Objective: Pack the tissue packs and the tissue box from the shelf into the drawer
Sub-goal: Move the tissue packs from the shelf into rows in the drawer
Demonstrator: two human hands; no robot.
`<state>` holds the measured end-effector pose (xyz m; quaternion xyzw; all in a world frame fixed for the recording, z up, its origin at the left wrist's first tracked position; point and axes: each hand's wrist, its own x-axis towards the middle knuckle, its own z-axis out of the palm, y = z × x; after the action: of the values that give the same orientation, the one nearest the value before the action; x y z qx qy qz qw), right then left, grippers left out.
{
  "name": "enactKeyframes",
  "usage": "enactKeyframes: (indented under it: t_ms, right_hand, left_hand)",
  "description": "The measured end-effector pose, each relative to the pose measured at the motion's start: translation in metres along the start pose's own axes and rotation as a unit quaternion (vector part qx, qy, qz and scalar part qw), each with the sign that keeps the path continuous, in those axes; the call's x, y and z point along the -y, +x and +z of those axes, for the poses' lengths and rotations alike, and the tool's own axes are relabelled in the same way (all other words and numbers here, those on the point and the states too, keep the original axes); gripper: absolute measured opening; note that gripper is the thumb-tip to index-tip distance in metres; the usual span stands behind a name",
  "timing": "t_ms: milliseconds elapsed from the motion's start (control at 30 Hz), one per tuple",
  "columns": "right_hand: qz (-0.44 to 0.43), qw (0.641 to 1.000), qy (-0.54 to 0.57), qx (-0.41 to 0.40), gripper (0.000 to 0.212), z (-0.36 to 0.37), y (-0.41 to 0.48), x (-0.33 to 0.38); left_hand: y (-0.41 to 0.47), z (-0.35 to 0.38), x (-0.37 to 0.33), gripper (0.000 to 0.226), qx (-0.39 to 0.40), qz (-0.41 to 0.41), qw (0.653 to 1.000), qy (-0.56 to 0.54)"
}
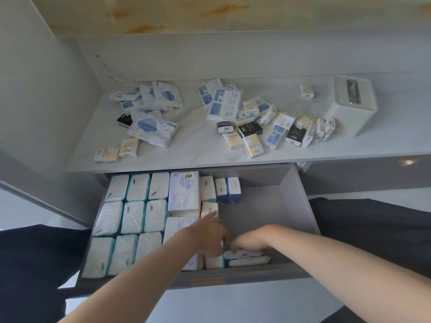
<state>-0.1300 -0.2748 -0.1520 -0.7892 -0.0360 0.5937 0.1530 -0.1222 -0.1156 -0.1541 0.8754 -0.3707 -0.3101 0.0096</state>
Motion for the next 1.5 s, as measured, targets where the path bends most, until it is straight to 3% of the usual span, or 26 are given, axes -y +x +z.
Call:
enactKeyframes:
  t_ms: [200,333,500,633,700,867,1033,1333,1433,1500]
  right_hand:
    - [0.029,0.999,0.022,-0.012,0.037,0.002,0.002,-0.007]
    - [0.060,0.997,0.032,-0.039,0.026,-0.006,0.003,-0.013]
    - [0.087,0.992,0.090,-0.011,0.015,-0.005,0.001,-0.015]
    - [0.060,0.996,-0.009,-0.069,0.021,-0.009,-0.001,-0.014]
    - [0.061,0.996,-0.020,-0.058,0.028,-0.007,-0.003,-0.011]
    - [0.022,0.992,-0.107,-0.057,0.032,-0.026,-0.003,0.006]
    - [-0.072,0.971,-0.056,-0.222,0.016,-0.078,-0.020,0.048]
    - [-0.225,0.866,0.031,-0.446,0.030,-0.161,-0.034,0.166]
    - [-0.222,0.860,0.005,-0.460,0.031,-0.184,-0.009,0.196]
    - [-0.190,0.868,-0.012,-0.458,0.044,-0.193,0.005,0.216]
  left_hand:
    - [0.003,0.001,-0.009,0.046,0.029,-0.010,0.999,-0.042]
    - [0.004,0.007,-0.011,0.038,0.057,-0.001,0.998,-0.041]
    - [0.005,0.008,-0.014,0.044,0.072,-0.010,0.996,-0.060]
    - [0.003,0.009,-0.014,0.039,0.076,0.003,0.996,-0.042]
    - [0.002,0.007,-0.014,0.039,0.066,-0.001,0.997,-0.048]
    - [-0.005,-0.017,-0.005,0.034,-0.045,-0.023,0.997,-0.052]
    - [-0.011,-0.059,0.028,0.026,-0.148,-0.090,0.981,-0.084]
    - [-0.058,-0.135,0.154,0.025,-0.336,-0.240,0.909,-0.058]
    - [-0.077,-0.143,0.195,0.032,-0.362,-0.291,0.883,-0.067]
    - [-0.084,-0.142,0.221,0.037,-0.373,-0.317,0.867,-0.095]
